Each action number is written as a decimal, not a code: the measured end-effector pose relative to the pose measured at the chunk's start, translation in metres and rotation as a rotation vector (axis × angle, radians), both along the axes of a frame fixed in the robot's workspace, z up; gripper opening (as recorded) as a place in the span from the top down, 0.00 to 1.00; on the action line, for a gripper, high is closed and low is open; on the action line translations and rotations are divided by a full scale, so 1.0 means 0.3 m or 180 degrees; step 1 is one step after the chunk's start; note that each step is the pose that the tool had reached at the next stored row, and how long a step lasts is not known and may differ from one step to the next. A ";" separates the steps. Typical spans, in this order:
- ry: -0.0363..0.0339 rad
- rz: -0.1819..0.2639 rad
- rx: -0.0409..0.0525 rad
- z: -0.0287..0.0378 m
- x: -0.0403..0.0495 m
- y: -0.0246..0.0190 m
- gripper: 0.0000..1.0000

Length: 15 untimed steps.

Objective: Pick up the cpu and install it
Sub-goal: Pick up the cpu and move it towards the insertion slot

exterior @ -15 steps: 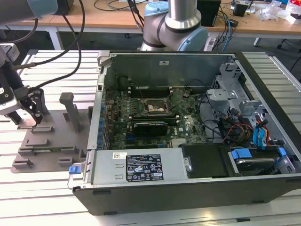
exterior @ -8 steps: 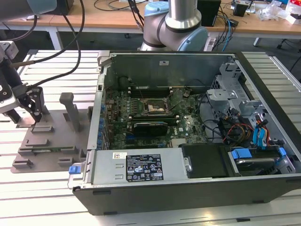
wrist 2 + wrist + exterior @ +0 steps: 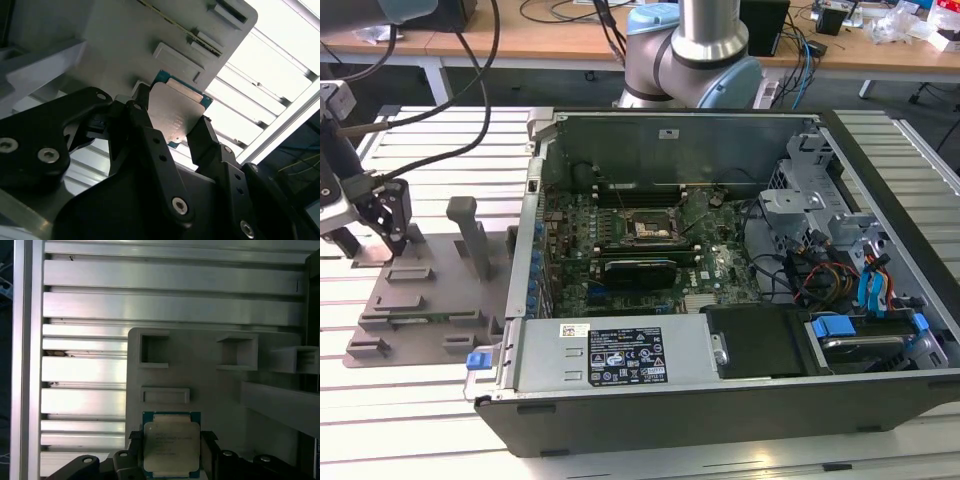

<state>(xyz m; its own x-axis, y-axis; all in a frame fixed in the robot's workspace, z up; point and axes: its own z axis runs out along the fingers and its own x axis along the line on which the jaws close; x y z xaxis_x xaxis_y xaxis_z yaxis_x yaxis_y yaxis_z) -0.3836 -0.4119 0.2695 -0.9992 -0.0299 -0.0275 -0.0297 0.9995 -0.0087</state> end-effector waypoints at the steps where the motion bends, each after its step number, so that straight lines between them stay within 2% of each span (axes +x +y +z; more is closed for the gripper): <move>1: 0.0000 0.0000 0.0000 0.002 0.000 0.000 0.45; 15: 0.0000 0.0000 0.0000 0.052 0.000 0.000 0.45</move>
